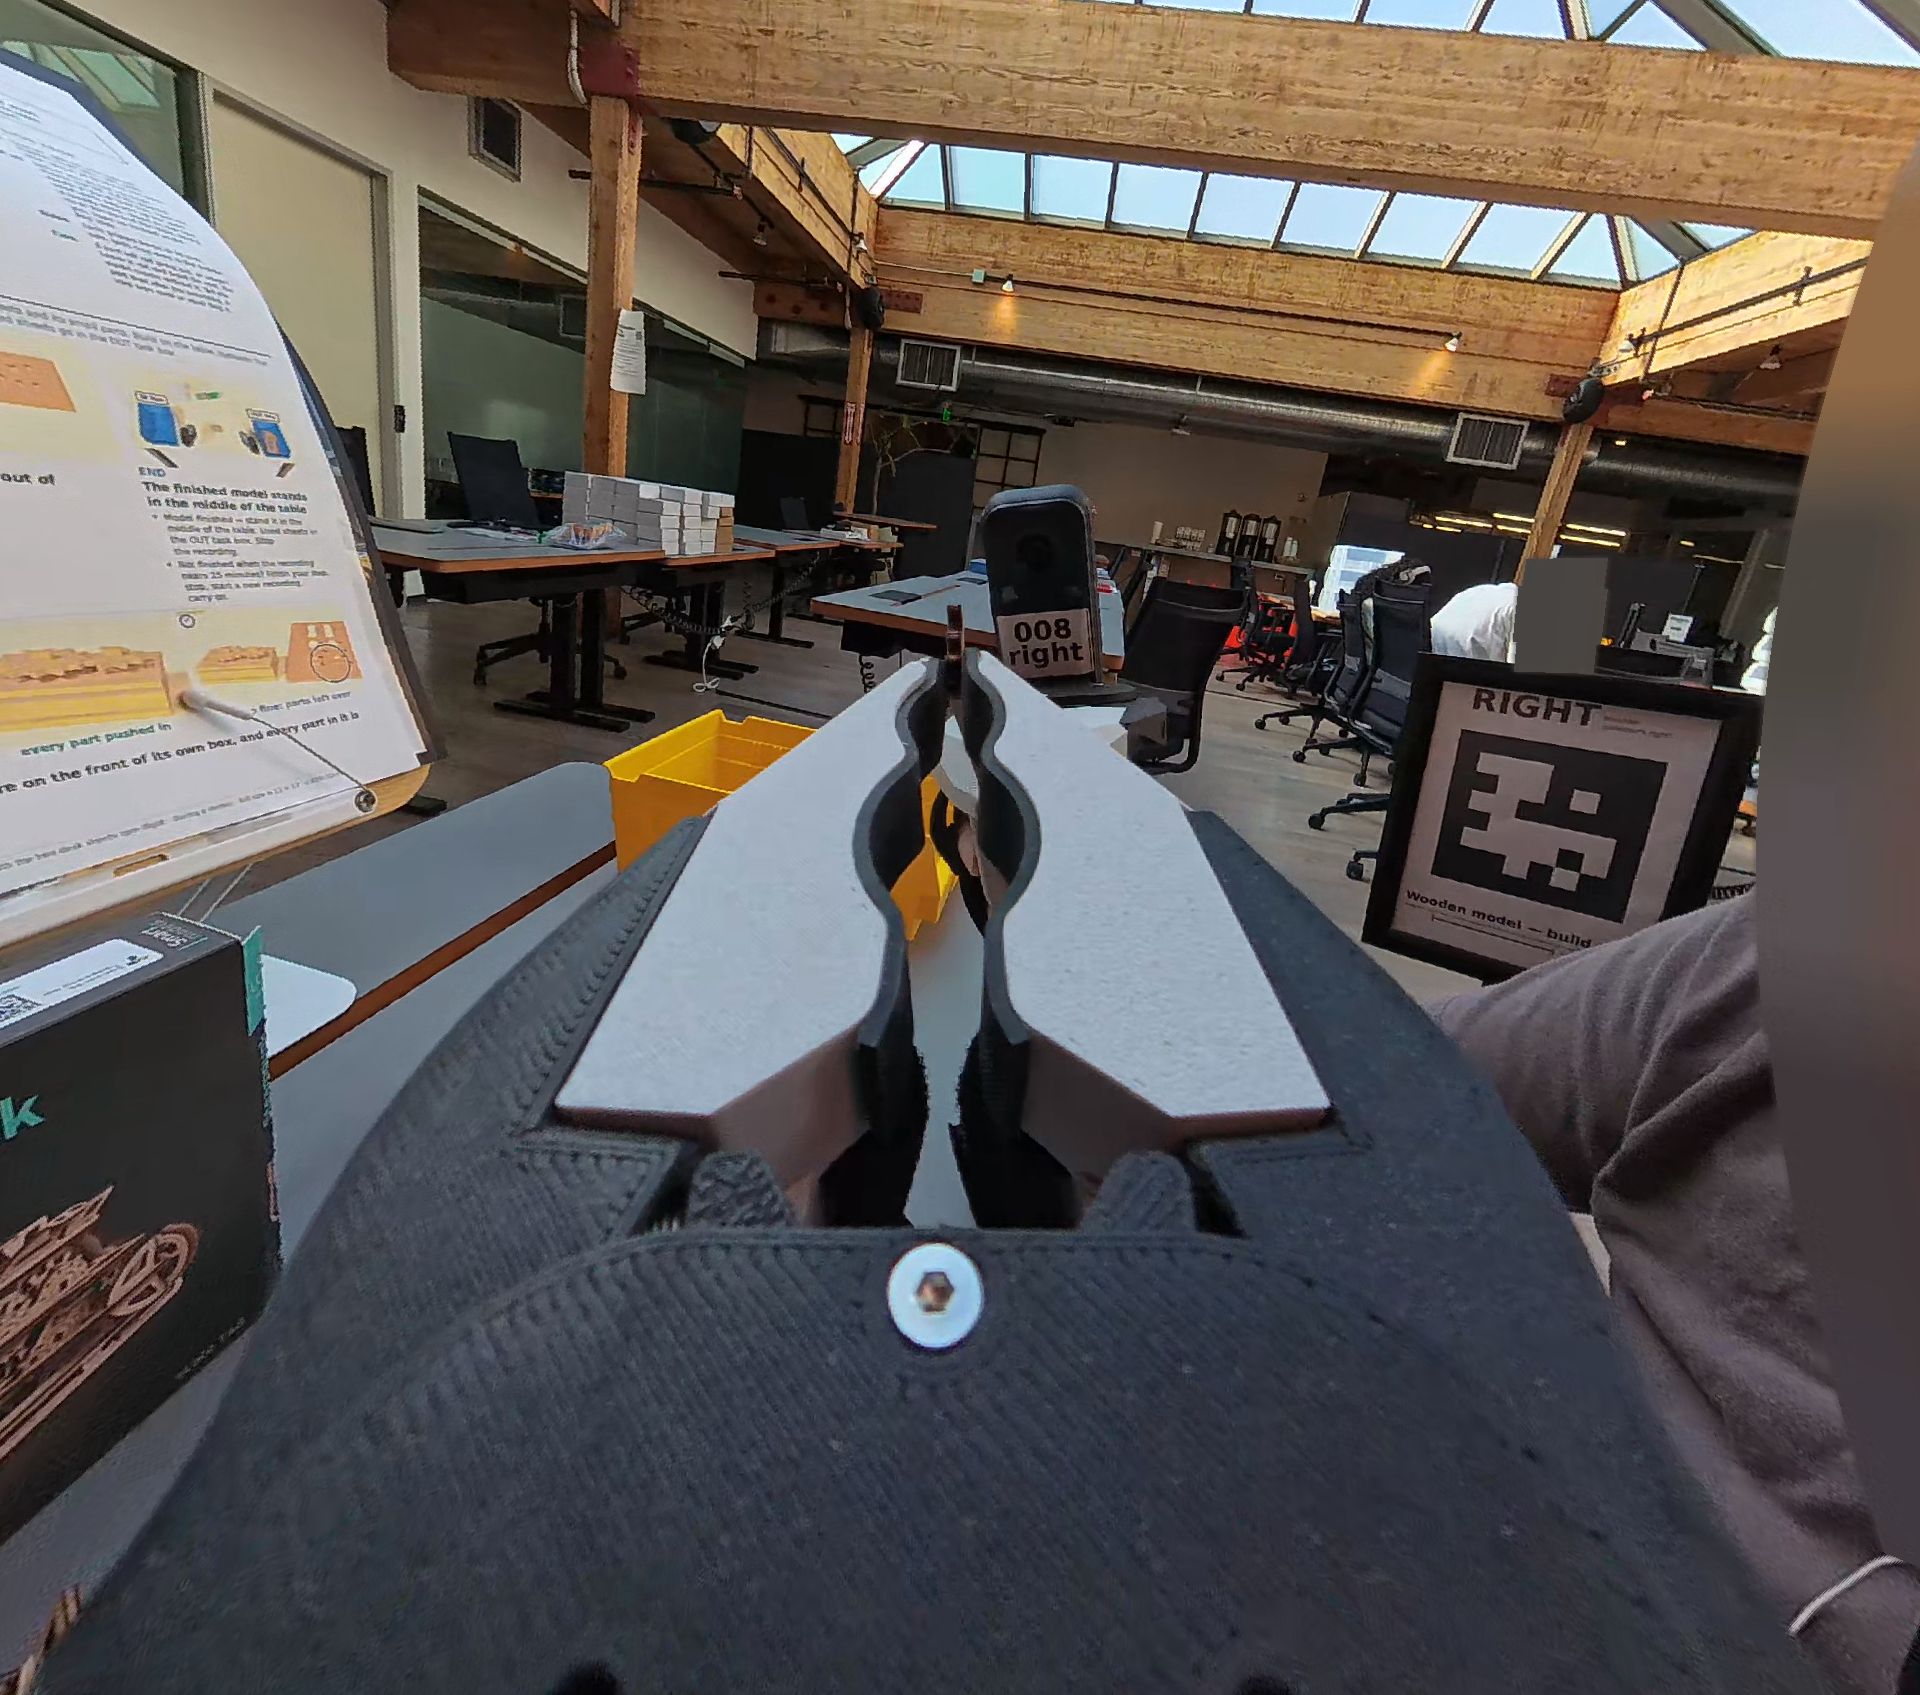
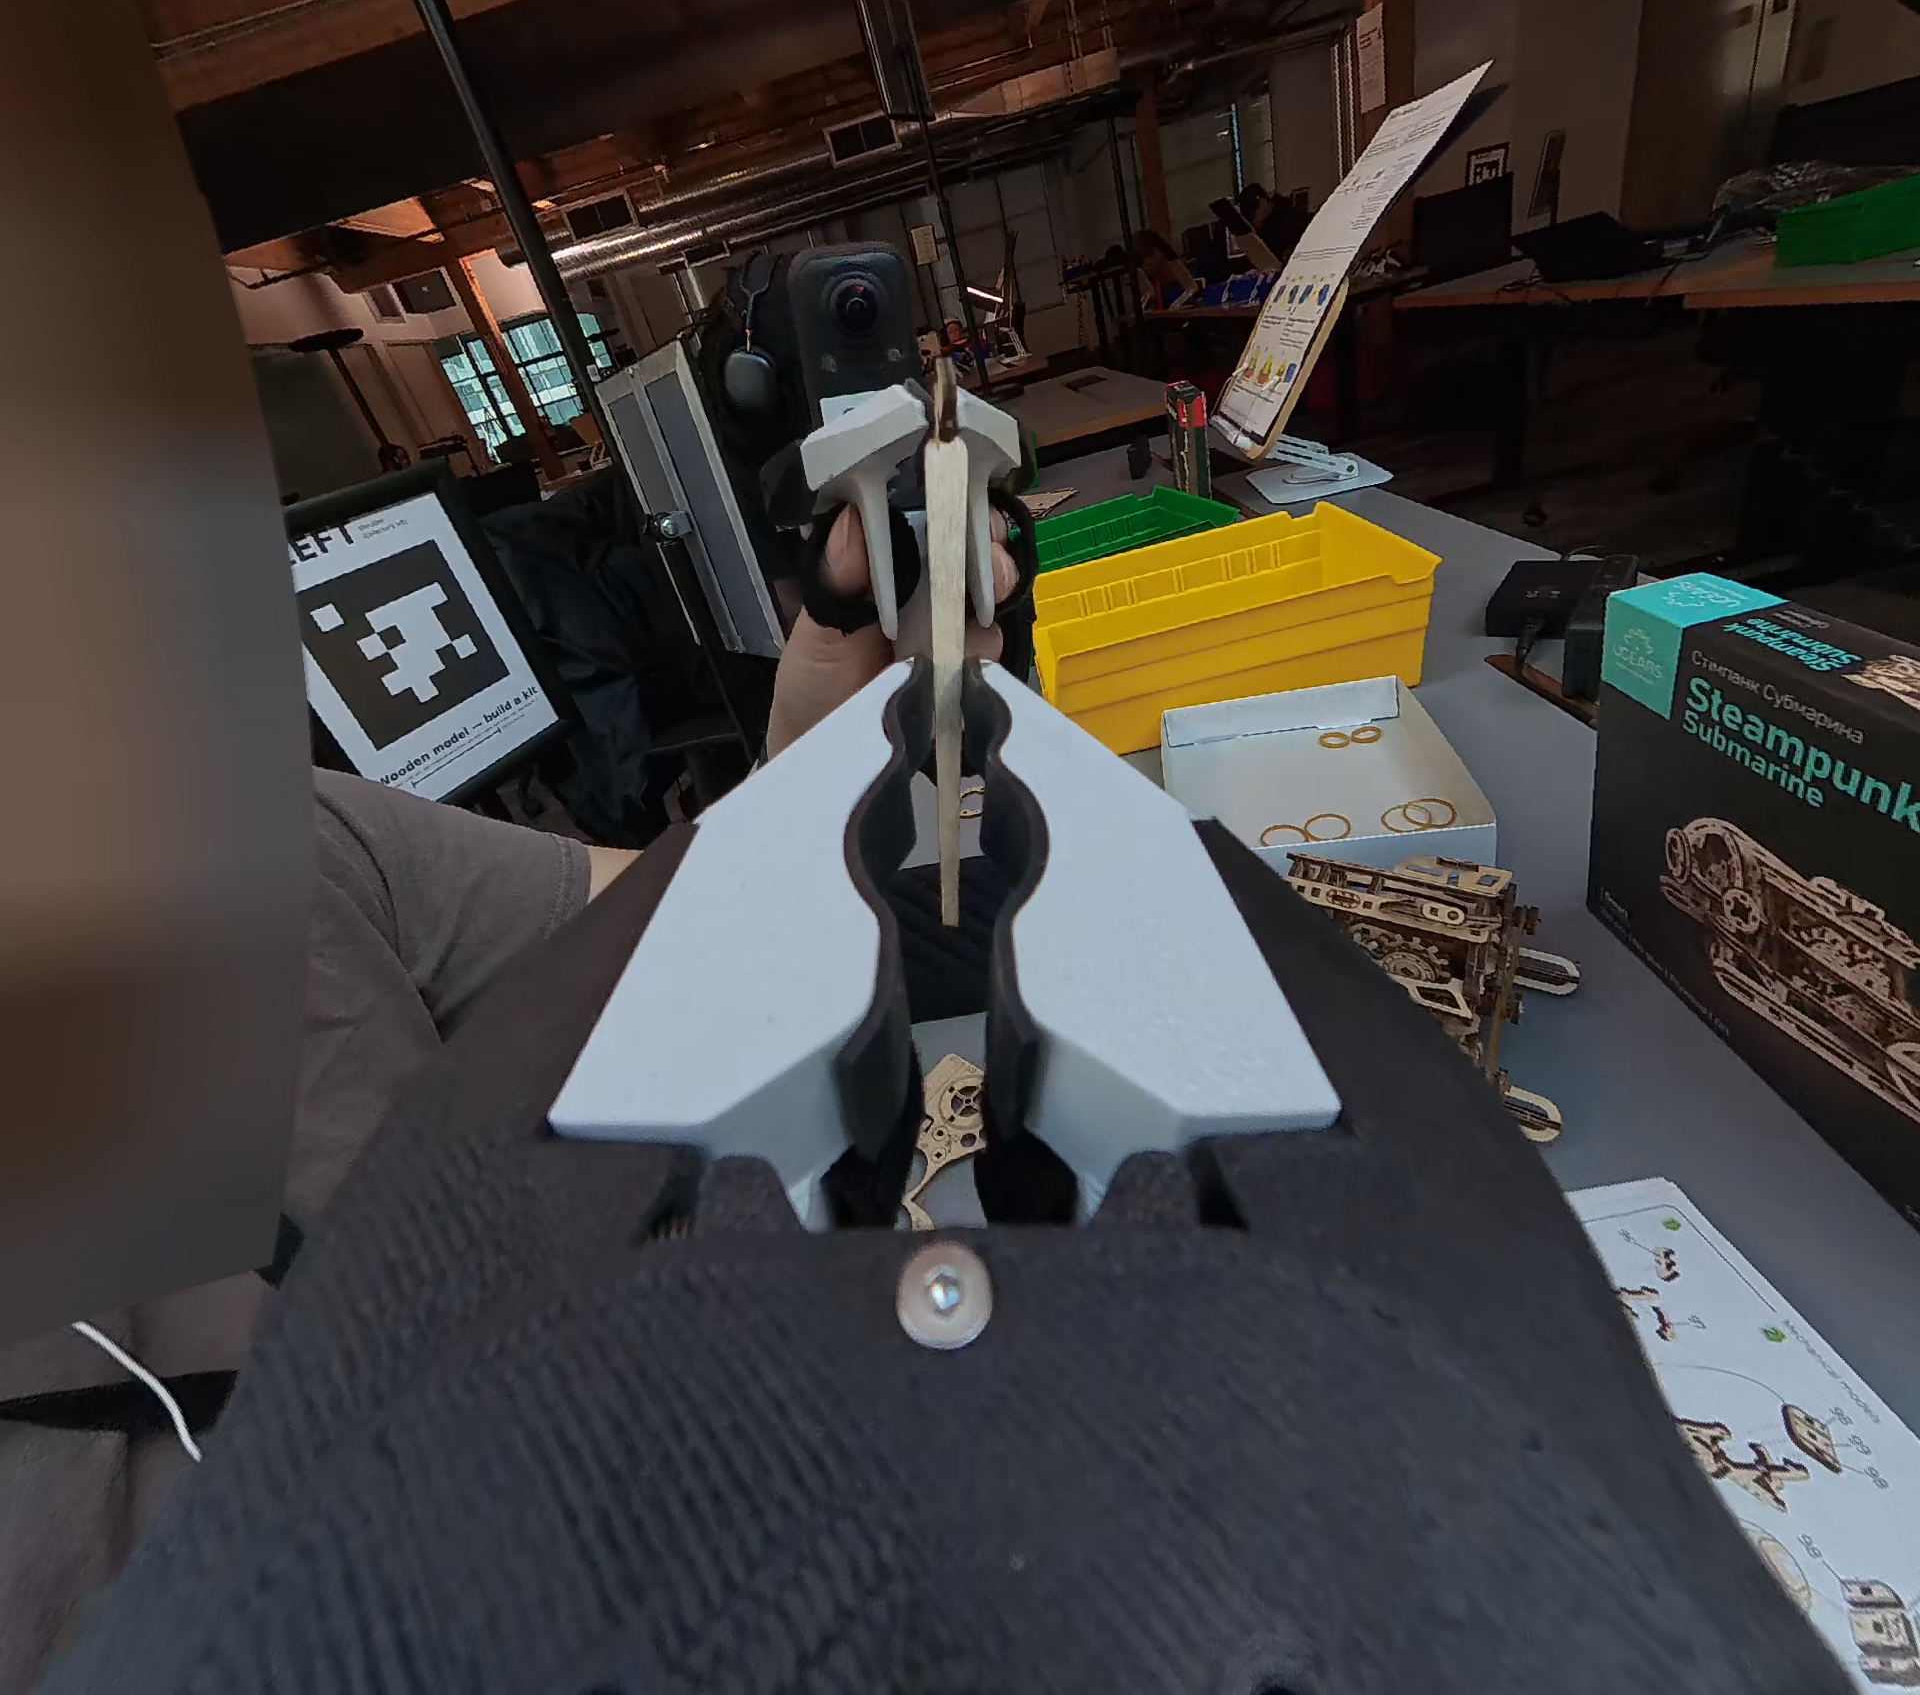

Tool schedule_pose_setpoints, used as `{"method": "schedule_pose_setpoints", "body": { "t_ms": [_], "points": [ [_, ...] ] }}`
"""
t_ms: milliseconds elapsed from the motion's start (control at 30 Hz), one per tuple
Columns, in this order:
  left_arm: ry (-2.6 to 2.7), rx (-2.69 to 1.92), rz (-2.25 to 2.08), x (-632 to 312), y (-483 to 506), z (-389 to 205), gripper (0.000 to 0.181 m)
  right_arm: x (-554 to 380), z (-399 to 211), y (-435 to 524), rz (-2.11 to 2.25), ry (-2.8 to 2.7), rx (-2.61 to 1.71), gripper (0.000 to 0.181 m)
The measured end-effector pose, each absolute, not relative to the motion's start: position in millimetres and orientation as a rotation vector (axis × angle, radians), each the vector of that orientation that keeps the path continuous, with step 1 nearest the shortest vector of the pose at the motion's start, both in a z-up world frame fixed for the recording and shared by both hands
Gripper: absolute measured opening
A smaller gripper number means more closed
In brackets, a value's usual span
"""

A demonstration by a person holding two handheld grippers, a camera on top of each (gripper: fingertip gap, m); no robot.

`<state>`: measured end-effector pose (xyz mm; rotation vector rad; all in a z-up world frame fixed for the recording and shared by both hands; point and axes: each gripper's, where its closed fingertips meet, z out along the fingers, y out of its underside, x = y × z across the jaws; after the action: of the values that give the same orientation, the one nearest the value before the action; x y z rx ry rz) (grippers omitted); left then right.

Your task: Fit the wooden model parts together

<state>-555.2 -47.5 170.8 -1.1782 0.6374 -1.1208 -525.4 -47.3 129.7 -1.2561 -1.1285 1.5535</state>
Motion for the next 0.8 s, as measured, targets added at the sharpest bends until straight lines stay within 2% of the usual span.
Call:
{"method": "schedule_pose_setpoints", "body": {
  "t_ms": [600, 800],
  "points": [
    [0.628, -1.199, -1.134, -554.8, -43.5, 166.4, 0.0, -532.3, 130.0, -42.3, 1.706, -0.995, -1.194, 0.004],
    [0.69, -1.114, -1.09, -555.8, -49.9, 170.7, 0.0, -531.7, 136.0, -46.7, 1.541, -0.996, -1.131, 0.003]
  ]
}}
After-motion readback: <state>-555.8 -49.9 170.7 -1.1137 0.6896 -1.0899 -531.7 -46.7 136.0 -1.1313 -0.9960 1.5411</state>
